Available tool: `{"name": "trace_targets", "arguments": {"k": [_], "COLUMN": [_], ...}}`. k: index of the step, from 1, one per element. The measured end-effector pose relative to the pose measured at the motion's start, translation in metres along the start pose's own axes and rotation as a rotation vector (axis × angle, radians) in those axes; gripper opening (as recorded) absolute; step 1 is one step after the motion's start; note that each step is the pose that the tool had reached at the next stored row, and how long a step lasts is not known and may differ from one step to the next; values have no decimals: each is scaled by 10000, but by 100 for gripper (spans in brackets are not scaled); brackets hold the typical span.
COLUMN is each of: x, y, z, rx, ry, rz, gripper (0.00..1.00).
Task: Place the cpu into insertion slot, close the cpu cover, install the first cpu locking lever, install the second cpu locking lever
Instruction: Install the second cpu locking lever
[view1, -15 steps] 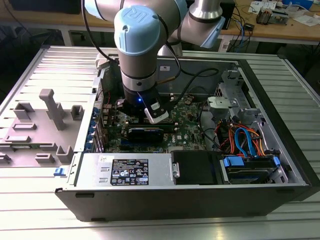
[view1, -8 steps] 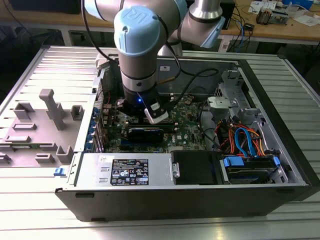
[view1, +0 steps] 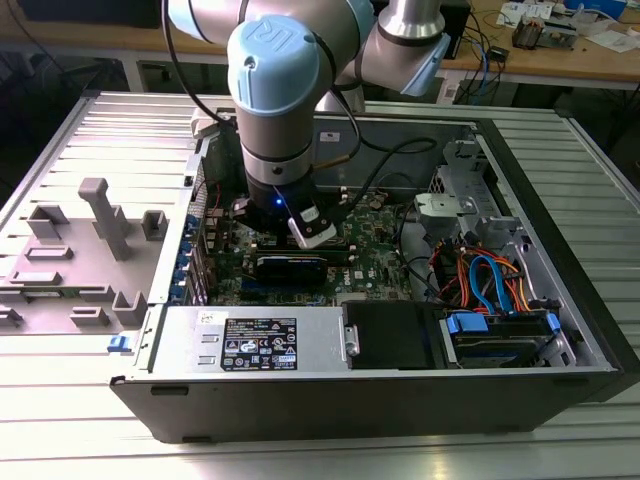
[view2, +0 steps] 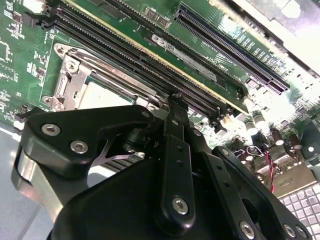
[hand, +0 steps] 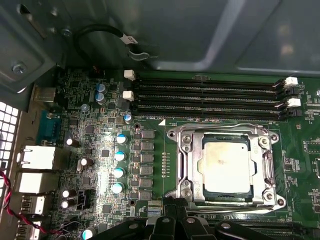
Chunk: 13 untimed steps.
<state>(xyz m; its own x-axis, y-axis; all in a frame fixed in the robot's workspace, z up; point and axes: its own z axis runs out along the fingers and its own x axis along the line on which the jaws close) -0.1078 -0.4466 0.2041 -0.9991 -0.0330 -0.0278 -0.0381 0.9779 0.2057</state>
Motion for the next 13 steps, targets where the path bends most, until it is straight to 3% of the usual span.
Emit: {"name": "trace_targets", "arguments": {"k": [3,13], "x": [1,17], "y": [1,13], "z": [4,24], "rx": [-56,-58], "ry": [-1,3], "rz": [1,1], "gripper": [11,11]}}
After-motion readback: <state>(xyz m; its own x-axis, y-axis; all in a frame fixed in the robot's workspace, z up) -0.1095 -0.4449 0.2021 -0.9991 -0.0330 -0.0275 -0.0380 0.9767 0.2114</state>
